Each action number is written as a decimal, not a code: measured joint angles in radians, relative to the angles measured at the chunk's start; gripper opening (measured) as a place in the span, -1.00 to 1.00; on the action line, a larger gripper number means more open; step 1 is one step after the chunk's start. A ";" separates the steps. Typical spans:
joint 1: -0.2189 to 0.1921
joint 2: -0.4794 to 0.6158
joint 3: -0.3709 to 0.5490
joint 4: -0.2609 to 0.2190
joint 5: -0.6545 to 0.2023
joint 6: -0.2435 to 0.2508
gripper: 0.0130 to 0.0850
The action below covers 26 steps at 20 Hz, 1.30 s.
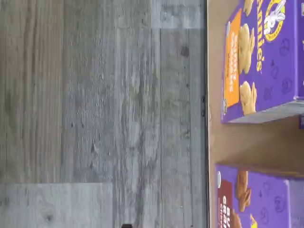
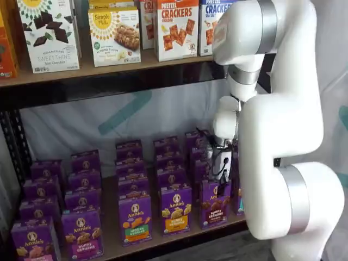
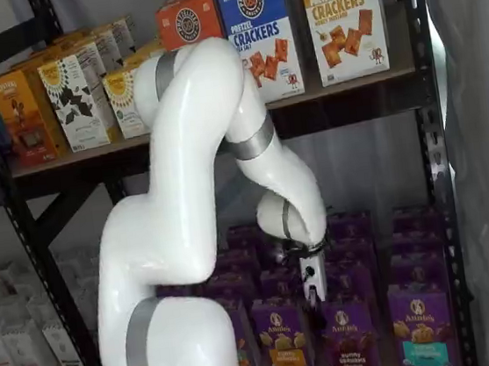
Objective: Pick up the purple box with a brown patch in the center, on the bottom shelf, the fifth box from the left
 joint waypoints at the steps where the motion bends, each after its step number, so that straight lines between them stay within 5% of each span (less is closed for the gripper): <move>1: 0.001 0.003 -0.010 0.031 0.019 -0.028 1.00; 2: 0.004 0.011 -0.031 0.076 0.047 -0.063 1.00; 10: 0.025 0.060 -0.091 0.177 0.015 -0.133 1.00; 16: 0.022 0.110 -0.139 0.195 -0.034 -0.156 1.00; 20: 0.010 0.152 -0.191 0.169 -0.029 -0.142 1.00; 26: -0.004 0.213 -0.265 0.015 -0.006 -0.014 1.00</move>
